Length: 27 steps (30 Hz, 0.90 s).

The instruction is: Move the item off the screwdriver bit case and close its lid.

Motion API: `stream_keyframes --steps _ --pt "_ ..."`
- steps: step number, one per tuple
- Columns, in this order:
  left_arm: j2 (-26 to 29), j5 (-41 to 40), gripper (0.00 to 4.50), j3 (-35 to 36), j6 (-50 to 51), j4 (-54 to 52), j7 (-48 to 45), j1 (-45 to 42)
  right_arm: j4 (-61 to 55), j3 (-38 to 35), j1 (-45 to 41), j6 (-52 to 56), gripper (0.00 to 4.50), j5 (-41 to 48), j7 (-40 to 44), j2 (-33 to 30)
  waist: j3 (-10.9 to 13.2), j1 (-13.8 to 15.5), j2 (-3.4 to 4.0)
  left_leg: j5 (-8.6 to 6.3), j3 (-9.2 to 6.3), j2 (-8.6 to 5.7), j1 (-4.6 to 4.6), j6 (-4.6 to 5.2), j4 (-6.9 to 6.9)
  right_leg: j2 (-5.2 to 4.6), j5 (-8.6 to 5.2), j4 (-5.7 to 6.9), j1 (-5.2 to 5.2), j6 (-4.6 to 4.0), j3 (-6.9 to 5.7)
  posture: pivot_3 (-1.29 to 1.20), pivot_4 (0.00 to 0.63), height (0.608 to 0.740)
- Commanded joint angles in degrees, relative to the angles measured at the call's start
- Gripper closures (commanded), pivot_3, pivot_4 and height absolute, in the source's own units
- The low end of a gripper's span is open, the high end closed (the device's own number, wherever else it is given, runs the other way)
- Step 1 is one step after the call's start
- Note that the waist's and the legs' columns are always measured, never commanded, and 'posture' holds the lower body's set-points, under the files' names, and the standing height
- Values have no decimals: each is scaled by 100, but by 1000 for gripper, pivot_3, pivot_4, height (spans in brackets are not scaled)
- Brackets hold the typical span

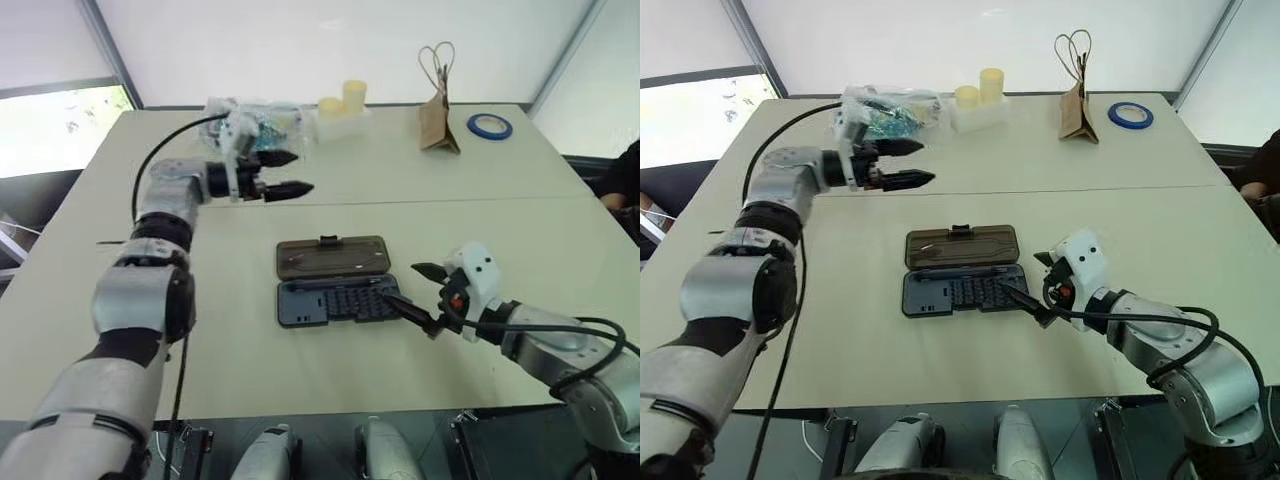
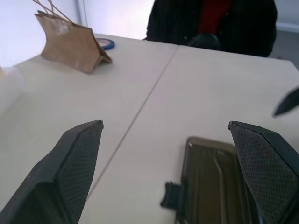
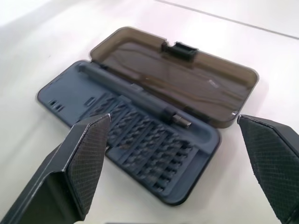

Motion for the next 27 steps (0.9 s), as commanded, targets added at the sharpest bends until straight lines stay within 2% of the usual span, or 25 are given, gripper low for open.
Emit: stream_keyframes --steps 1,2,5,9,13,16,21,24,27 --pt "138 -674 529 -84 1565 -2710 70 1476 557 160 -429 -443 0 -608 -32 -49 1 -28 2 0 0 0 0 0 0 -1 0 0 0 0 4 0 150 740" --pt "206 -856 870 -148 2023 -3690 177 2088 834 271 -579 -550 0 -845 -43 -93 3 -31 3 0 -1 0 -1 0 -3 -1 0 -1 -1 0 6 0 150 740" --pt "354 -1346 2348 -274 3079 -5759 534 3374 1491 521 -936 -808 0 -1335 -9 -125 5 -2 5 0 -2 0 -6 0 -4 -2 0 -2 -5 -1 13 0 150 740" --pt "503 -1486 4342 -523 3222 -7058 889 4285 2021 716 -1271 -1062 0 -1688 130 -57 8 146 11 0 -6 -2 -3 0 8 -2 1 -10 7 -2 14 0 150 740" --pt "548 -1442 4435 -768 2984 -7675 1247 4645 2332 814 -1562 -1201 0 -1867 264 47 10 183 14 0 -5 -2 -2 -1 16 0 0 -16 17 -2 14 0 150 740" --pt "661 -1241 4435 -1092 2583 -7730 1328 4831 2511 849 -1723 -1277 0 -1986 351 115 10 165 17 -1 -3 -1 -1 -1 11 -1 0 -18 16 -2 14 0 150 740" --pt "655 -654 4435 -1611 1561 -7181 1575 4839 2674 889 -2003 -1348 0 -2170 431 217 12 165 20 -1 1 -1 1 -1 7 -1 0 -23 16 -2 14 0 150 740" --pt "776 86 4435 -2081 674 -6681 1769 4817 2670 860 -2184 -1326 0 -2234 476 253 12 163 20 -1 3 -1 1 -1 6 -1 0 -23 15 -2 14 0 150 740" --pt "885 393 4435 -2324 512 -6481 1910 4903 2728 847 -2422 -1277 0 -2241 570 275 11 166 22 -1 2 -1 1 -1 4 -2 0 -23 13 -2 14 0 150 740"
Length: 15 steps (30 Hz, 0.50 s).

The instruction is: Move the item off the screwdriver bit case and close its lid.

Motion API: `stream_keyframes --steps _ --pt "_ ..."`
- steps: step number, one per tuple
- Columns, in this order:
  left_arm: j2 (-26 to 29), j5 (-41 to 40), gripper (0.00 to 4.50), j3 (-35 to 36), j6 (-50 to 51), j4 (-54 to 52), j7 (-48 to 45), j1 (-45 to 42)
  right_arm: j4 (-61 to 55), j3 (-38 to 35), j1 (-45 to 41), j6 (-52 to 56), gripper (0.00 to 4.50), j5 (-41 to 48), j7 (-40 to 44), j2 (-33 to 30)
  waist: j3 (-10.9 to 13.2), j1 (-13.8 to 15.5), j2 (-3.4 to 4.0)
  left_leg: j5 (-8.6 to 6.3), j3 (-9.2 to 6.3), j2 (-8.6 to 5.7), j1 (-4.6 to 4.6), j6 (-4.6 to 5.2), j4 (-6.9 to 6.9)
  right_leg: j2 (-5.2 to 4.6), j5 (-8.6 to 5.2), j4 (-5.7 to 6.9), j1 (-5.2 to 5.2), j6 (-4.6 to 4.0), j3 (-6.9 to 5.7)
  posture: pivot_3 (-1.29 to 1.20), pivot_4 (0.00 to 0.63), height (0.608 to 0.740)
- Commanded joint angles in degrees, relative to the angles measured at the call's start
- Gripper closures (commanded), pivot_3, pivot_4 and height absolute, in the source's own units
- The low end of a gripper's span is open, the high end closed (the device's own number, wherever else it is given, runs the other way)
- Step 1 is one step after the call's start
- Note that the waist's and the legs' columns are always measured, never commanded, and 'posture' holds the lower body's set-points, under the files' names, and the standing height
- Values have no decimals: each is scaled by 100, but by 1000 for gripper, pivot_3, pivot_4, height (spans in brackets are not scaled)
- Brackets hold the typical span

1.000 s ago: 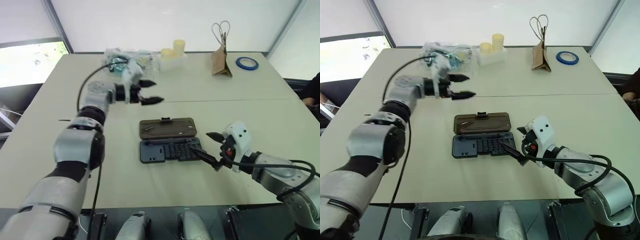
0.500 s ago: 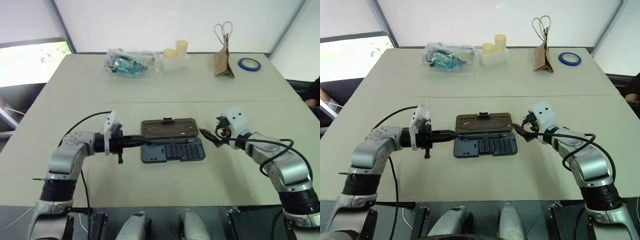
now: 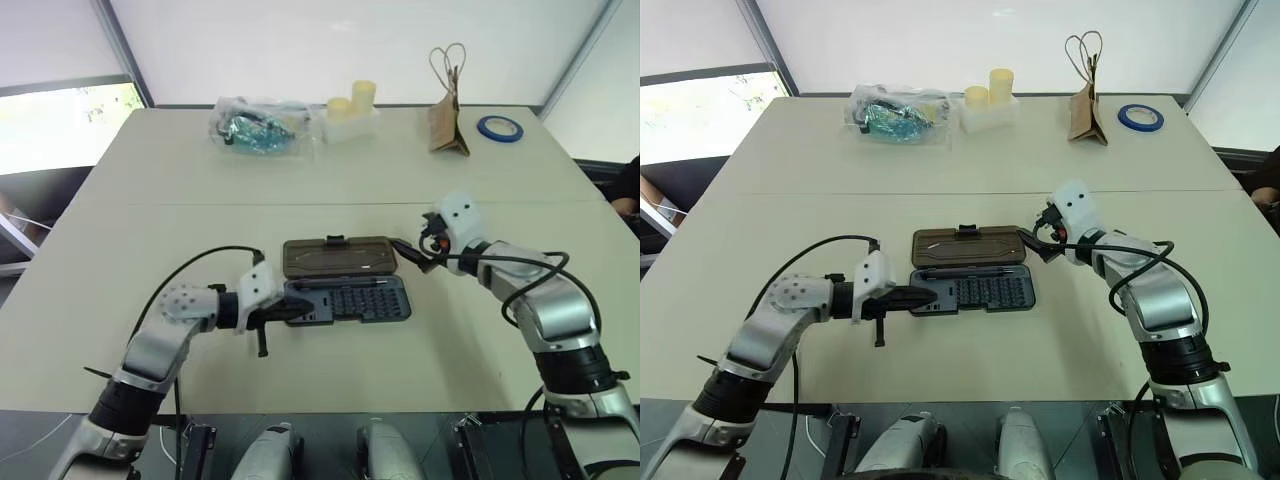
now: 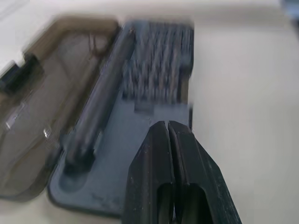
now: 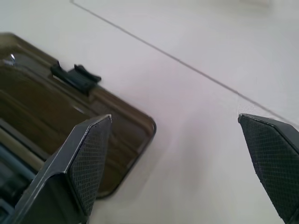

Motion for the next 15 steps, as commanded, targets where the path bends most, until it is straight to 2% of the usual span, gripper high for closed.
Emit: stream_keyframes --steps 1,4,7,15 --pt "76 288 4435 -199 -37 96 188 71 -15 -34 -344 -103 0 -59 156 8 -3 1 6 0 0 0 1 0 0 0 0 0 1 0 0 0 150 740" --pt "27 185 4435 -221 202 45 241 89 324 158 -601 -186 0 -208 423 -29 -4 -1 5 0 0 0 2 0 0 0 0 0 3 0 0 0 150 740" --pt "-10 162 4435 -301 496 6 279 82 1330 1012 -1100 -307 0 -688 1185 -136 -5 -12 7 0 2 0 5 0 0 0 0 1 5 0 0 0 150 740" --pt "-229 188 4435 -432 774 -223 664 148 4496 1526 -2662 -1129 0 -1350 1712 623 -5 -36 9 0 3 0 7 0 -4 -1 0 1 4 0 -1 0 150 740"
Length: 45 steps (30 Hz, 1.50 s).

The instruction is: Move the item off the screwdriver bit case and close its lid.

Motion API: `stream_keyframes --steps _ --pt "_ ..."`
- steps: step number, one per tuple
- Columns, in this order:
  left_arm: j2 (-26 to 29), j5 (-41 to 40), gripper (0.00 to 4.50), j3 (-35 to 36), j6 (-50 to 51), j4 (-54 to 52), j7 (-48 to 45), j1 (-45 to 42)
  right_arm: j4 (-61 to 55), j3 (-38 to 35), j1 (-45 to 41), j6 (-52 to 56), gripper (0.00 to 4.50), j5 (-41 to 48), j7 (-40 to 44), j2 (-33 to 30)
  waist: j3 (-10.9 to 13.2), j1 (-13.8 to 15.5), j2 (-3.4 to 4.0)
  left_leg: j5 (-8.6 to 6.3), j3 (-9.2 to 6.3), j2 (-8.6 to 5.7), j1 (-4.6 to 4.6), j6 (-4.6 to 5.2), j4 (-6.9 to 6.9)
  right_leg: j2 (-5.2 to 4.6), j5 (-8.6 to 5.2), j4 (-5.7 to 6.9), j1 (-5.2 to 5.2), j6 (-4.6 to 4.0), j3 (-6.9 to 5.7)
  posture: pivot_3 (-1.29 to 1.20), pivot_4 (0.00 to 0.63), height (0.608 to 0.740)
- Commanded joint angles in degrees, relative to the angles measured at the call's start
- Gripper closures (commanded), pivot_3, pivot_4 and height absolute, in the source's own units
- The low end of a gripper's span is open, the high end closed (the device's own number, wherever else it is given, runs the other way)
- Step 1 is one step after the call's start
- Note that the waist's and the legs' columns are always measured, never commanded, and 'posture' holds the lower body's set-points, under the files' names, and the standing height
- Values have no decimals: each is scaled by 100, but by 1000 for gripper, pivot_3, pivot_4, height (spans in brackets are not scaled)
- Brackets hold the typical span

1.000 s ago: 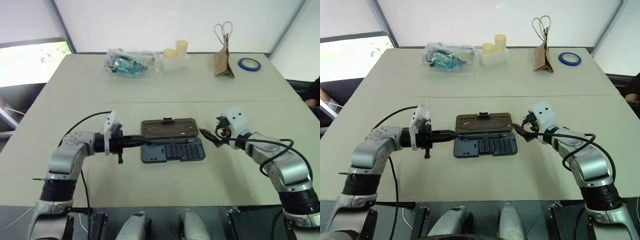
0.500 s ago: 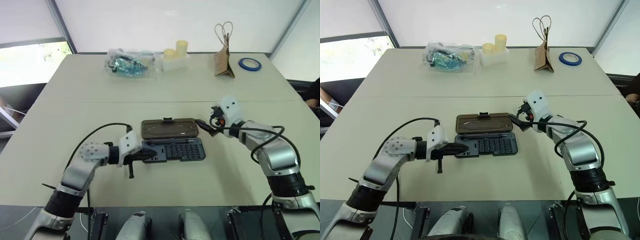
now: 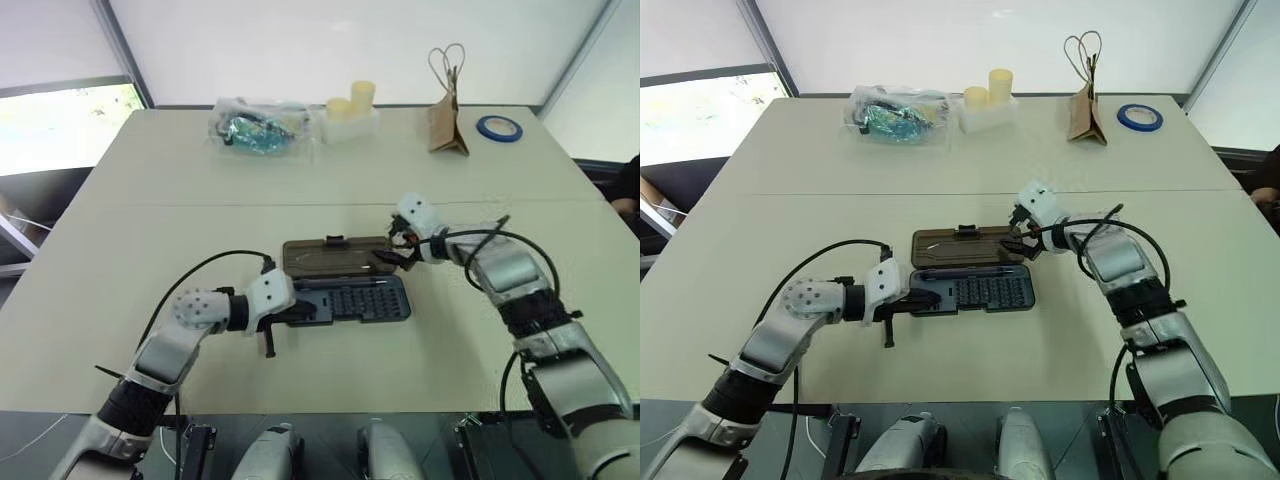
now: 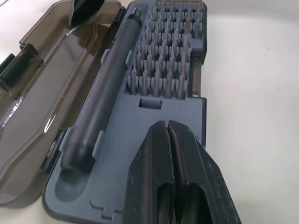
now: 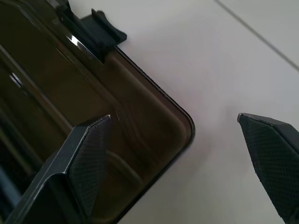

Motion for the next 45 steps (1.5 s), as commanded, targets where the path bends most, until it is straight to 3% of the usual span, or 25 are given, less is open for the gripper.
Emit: stream_keyframes --steps 1,4,10,13,20,25,34,45 --pt "-54 153 4435 -257 234 -21 206 199 1075 51 -581 -518 0 -340 193 172 0 17 1 0 0 0 0 0 0 0 0 0 0 0 0 0 150 740" --pt "-137 117 4500 -271 312 -118 369 274 1893 65 -855 -811 887 -547 358 327 -2 18 2 0 -5 -1 0 0 -3 0 0 0 1 0 -3 0 150 740" --pt "-236 54 4500 -228 414 -224 603 377 2478 324 -877 -1187 3952 -877 1220 471 -11 8 4 0 -2 -1 37 0 5 1 0 -1 41 0 -1 0 150 740" --pt "-254 31 4500 -212 452 -242 667 384 2550 423 -771 -1328 4496 -1060 1571 510 -35 -1 25 1 -2 7 129 -5 -56 8 -1 -59 125 -1 1 0 150 740" --pt "-297 -58 4500 -177 515 -225 704 369 2761 278 -748 -2164 4496 -1349 1355 603 -77 -3 50 2 -2 30 156 -9 -93 26 -1 -91 146 -1 3 0 150 740" --pt "-278 -17 4500 -133 350 -75 712 265 2624 476 -588 -3399 4496 -1778 1303 432 -76 -2 52 1 -1 31 196 -8 -102 28 -1 -100 182 -2 6 0 150 740" --pt "-272 -228 4500 262 375 667 726 -162 2663 425 -459 -4114 4496 -2064 1083 516 -75 -32 51 3 6 37 197 -12 -120 31 -1 -101 171 -2 12 0 150 740" --pt "-393 -1434 4500 1184 522 440 497 -150 2643 506 -282 -4637 4496 -2329 950 476 -75 -165 49 12 9 50 198 -28 -158 39 -1 -108 153 -2 13 0 150 740"
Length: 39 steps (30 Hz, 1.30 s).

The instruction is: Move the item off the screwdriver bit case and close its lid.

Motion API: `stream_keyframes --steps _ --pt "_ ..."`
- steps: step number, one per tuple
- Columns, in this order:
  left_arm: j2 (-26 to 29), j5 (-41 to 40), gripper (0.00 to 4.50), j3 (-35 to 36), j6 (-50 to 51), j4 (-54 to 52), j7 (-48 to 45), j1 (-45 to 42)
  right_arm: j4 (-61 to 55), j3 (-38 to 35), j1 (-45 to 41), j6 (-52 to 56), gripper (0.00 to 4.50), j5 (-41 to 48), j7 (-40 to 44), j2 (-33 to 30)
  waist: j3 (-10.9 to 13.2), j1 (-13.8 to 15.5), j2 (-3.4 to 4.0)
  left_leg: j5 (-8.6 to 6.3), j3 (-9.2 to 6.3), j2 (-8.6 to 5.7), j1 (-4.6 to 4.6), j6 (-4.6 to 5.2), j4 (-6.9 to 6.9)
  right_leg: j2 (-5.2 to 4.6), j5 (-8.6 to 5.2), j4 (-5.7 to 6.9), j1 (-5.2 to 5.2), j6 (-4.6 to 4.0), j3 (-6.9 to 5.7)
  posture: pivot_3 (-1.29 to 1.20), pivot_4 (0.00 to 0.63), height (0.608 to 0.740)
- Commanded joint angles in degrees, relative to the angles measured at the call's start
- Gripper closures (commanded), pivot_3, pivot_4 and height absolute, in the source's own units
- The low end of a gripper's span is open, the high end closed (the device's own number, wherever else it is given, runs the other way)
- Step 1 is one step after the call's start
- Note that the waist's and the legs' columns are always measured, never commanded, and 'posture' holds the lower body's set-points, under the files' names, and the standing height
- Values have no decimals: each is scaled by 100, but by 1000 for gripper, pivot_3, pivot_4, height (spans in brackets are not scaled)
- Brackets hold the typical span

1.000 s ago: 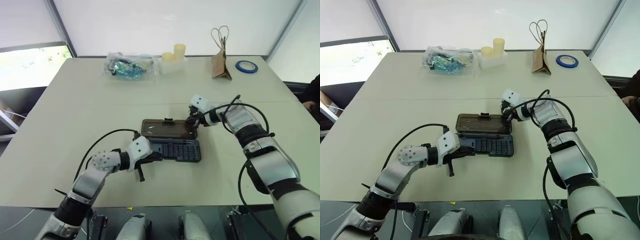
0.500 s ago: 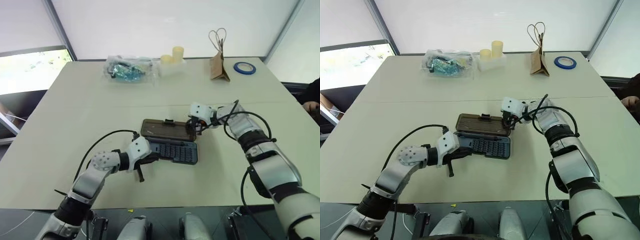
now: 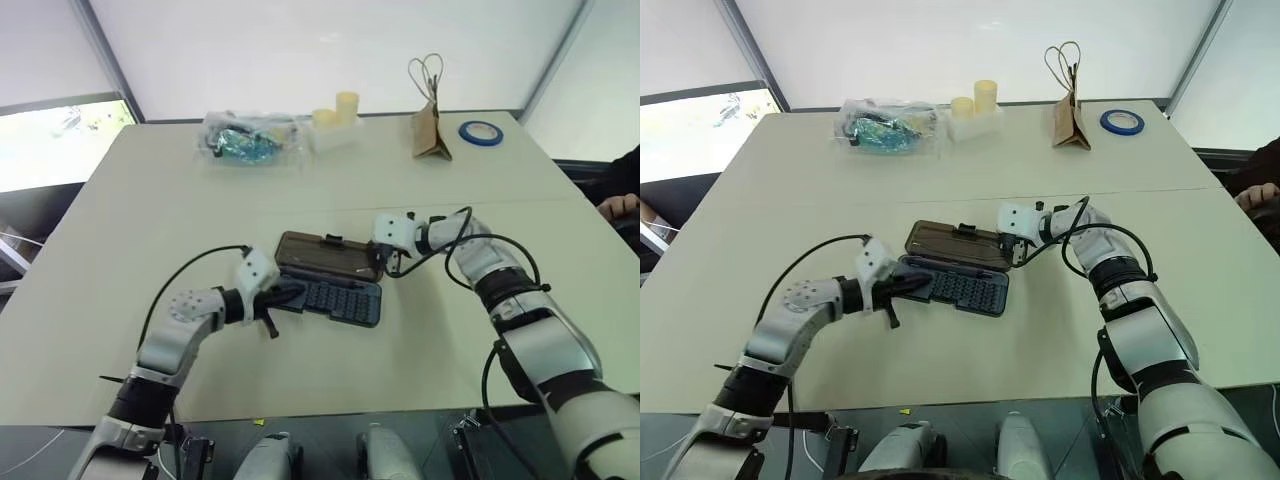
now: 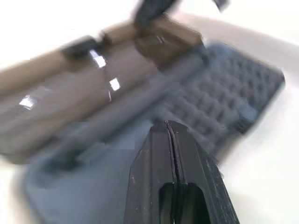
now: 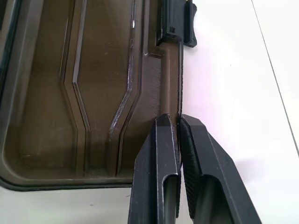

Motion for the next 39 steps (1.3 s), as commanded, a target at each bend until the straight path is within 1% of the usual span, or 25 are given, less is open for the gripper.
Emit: stream_keyframes --steps 1,4,9,12,15,21,26,33,39 --pt "-13 -475 4500 353 109 -248 -82 -69 153 256 246 -124 4496 -253 -14 119 0 -18 0 0 2 1 -1 0 -4 0 0 -1 -2 0 0 0 150 740" --pt "58 -725 4500 582 312 -232 -42 -131 164 301 284 -245 4496 -321 -4 97 0 -18 0 1 3 5 -3 -2 -7 2 0 -2 -8 0 0 0 150 740" --pt "622 -49 4500 193 -224 156 -374 -16 238 280 237 -413 4496 -384 -107 117 0 -16 0 1 6 4 -2 -3 -9 3 0 -4 -7 0 1 0 150 740" --pt "788 244 4500 -47 -565 346 -556 39 269 269 200 -552 4496 -404 -132 136 1 -9 2 2 7 5 -1 -3 -10 5 0 -6 -7 0 3 0 150 740" --pt "790 378 4500 -141 -763 480 -595 68 280 236 180 -687 4496 -399 -132 162 1 -8 0 1 7 5 -2 -3 -10 6 0 -7 -8 -1 3 0 150 740" --pt "713 342 4500 -171 -817 439 -660 108 253 220 164 -904 4496 -316 29 212 2 -16 1 1 7 6 -3 -3 -15 7 0 -7 -12 -1 4 0 150 740" --pt "761 184 4500 -84 -715 345 -763 137 195 204 193 -1091 4496 -218 231 265 3 -22 3 1 8 8 -6 -3 -25 7 0 -7 -20 -1 4 0 150 740" --pt "794 261 4500 -131 -648 255 -716 188 260 247 137 -1327 4496 -328 136 305 4 -76 5 2 8 10 -6 -3 -36 9 -1 -8 -28 -1 4 0 150 740" --pt "834 51 4500 -30 -359 -30 -715 231 295 233 72 -1441 4496 -330 137 343 6 -94 6 2 7 10 -7 -3 -36 9 0 -9 -28 -1 3 0 150 740"
